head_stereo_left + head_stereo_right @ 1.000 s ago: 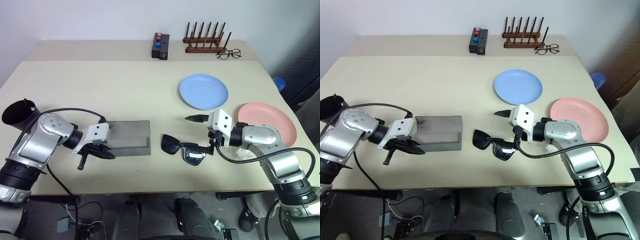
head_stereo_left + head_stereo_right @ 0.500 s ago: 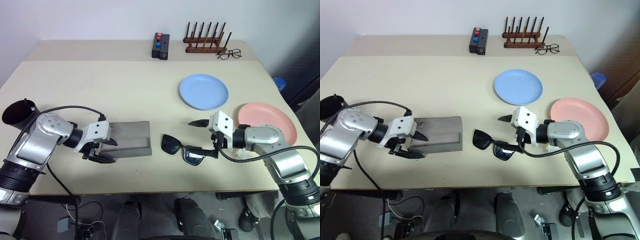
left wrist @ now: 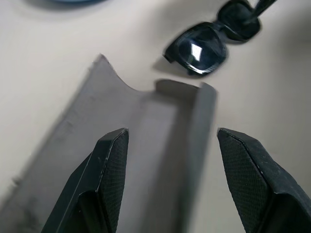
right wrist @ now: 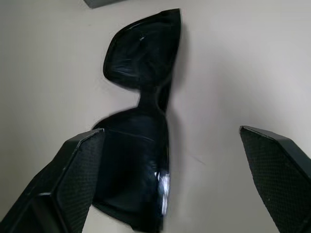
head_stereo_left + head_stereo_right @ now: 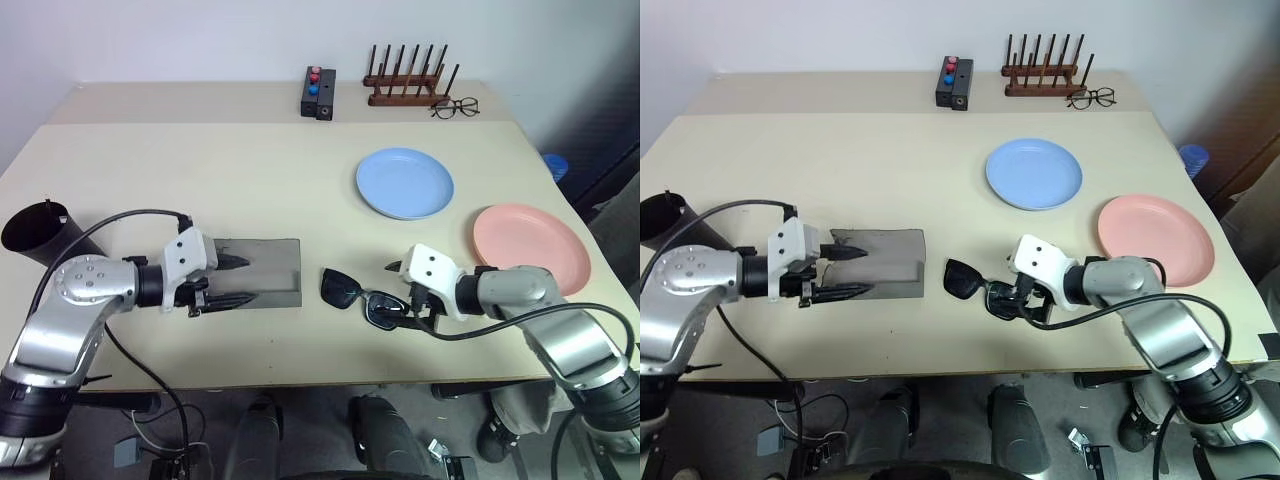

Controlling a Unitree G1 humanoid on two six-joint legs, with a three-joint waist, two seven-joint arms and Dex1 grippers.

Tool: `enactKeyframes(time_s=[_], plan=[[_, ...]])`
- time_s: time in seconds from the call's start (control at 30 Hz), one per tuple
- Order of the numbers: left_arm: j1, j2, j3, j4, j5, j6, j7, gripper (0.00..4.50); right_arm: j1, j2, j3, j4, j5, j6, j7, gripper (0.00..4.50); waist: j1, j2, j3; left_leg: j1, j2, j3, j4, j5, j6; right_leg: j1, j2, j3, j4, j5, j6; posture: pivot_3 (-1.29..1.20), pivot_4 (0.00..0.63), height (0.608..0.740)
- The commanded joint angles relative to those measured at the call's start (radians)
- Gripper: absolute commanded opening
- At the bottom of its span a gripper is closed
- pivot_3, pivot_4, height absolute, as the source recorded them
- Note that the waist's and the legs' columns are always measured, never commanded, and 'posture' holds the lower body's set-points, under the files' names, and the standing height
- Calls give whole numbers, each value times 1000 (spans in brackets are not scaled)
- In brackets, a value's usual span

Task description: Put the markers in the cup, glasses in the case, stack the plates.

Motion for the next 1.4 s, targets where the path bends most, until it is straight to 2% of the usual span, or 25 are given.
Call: enactKeyframes(time_s=[0.03,0.23,0.53,0.73,0.9,1.07,1.17,1.2,1.4], plan=[[31,15,43,-83,-44,20,24,2951,-44,32,55,-60,-65,73,-77,4500,3,0,0,0,0,0,0,0,0,0,0,0,0,0,0,0,150,738],[58,19,37,-125,-61,37,61,2951,-78,58,131,-106,-123,179,-148,4500,5,-1,0,0,0,0,0,0,0,0,0,0,-1,0,-1,0,150,738],[56,25,22,-125,-72,42,84,2951,-120,76,122,-134,-119,250,-175,4500,1,-1,0,0,0,0,0,0,0,0,0,0,-2,0,-1,0,150,738],[46,23,11,-120,-73,46,98,2951,-135,61,149,-62,-197,205,-233,4500,2,-1,0,0,0,0,0,0,0,0,0,0,-2,1,-1,0,150,738],[62,22,17,-132,-78,53,112,2951,-142,50,170,-32,-233,151,-222,4500,1,-1,0,0,0,0,0,0,0,0,0,0,-2,1,-1,0,150,738],[71,21,27,-142,-86,66,126,2951,-147,30,219,6,-299,12,-201,4500,0,-1,0,0,0,0,0,0,0,0,0,0,-2,1,-1,0,150,738],[80,22,32,-150,-92,69,131,3025,-146,9,237,32,-345,-81,-181,3718,-1,-1,0,0,0,0,0,0,0,0,0,0,-2,0,-1,0,150,738],[84,22,35,-152,-94,70,133,3025,-144,2,240,40,-360,-110,-176,3305,0,0,0,0,0,1,0,0,0,0,0,0,-2,0,-1,0,150,738],[90,27,42,-156,-104,78,145,3025,-138,8,217,64,-397,-169,-143,172,0,0,0,0,0,1,0,0,0,0,0,0,-2,0,-1,0,150,738]])
